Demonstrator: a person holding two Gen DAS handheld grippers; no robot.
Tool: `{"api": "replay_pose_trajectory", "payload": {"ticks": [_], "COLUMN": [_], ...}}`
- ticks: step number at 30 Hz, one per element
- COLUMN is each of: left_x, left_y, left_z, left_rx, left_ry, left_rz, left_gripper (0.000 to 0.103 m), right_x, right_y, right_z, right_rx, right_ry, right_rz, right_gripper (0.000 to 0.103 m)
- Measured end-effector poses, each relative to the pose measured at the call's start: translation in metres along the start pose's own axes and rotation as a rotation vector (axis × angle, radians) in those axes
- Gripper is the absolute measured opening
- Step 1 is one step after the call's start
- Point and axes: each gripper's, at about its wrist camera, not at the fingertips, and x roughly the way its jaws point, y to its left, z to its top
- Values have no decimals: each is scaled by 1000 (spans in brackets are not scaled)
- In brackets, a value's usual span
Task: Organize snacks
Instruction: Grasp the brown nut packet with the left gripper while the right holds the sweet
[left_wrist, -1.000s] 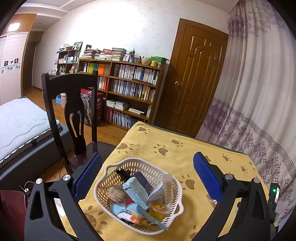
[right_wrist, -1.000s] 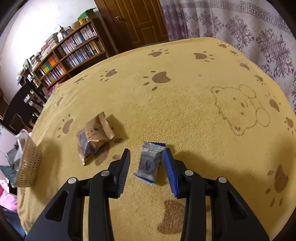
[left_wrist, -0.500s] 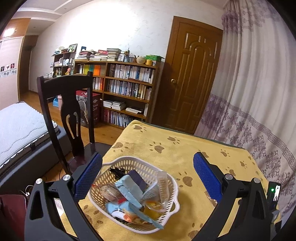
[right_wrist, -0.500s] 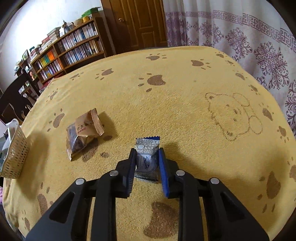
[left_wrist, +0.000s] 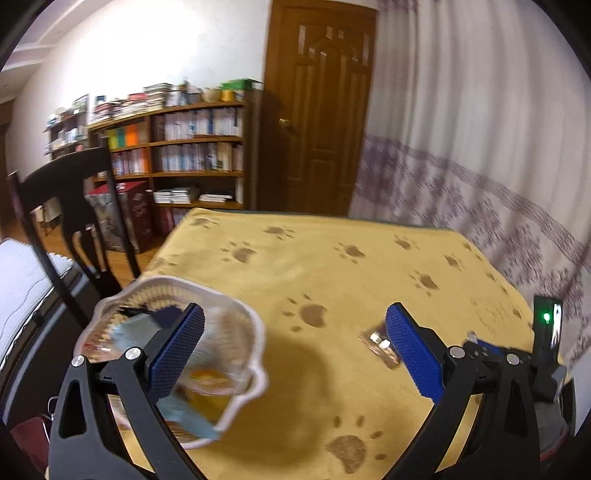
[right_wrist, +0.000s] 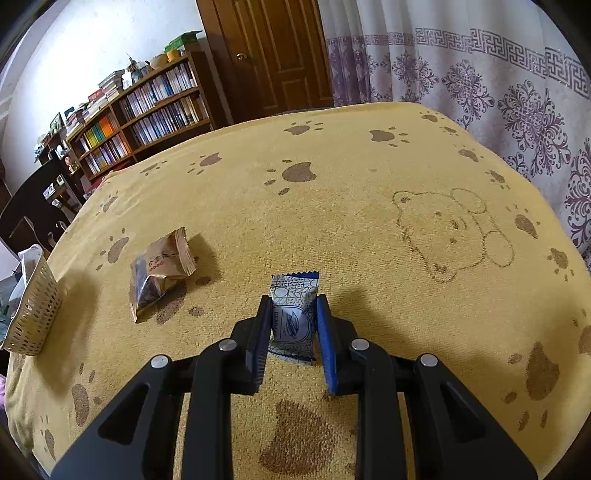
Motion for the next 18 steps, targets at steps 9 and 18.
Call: {"api": "replay_pose_trajectory", "payload": {"ticks": [9,18], "left_x": [51,129], "left_y": [-71,-92], "left_z": [-20,-36], "left_rx": [187,267], "left_ry": [69,231], "left_rz": [-77,-144], "left_gripper": [100,93], "right_x": [-2,0], "right_y": [-5,-10], "right_z": [-3,-3], "right_rx": [23,59], "right_ry": [-7,-1], "right_rz": [31,49], "right_gripper": [24,24]}}
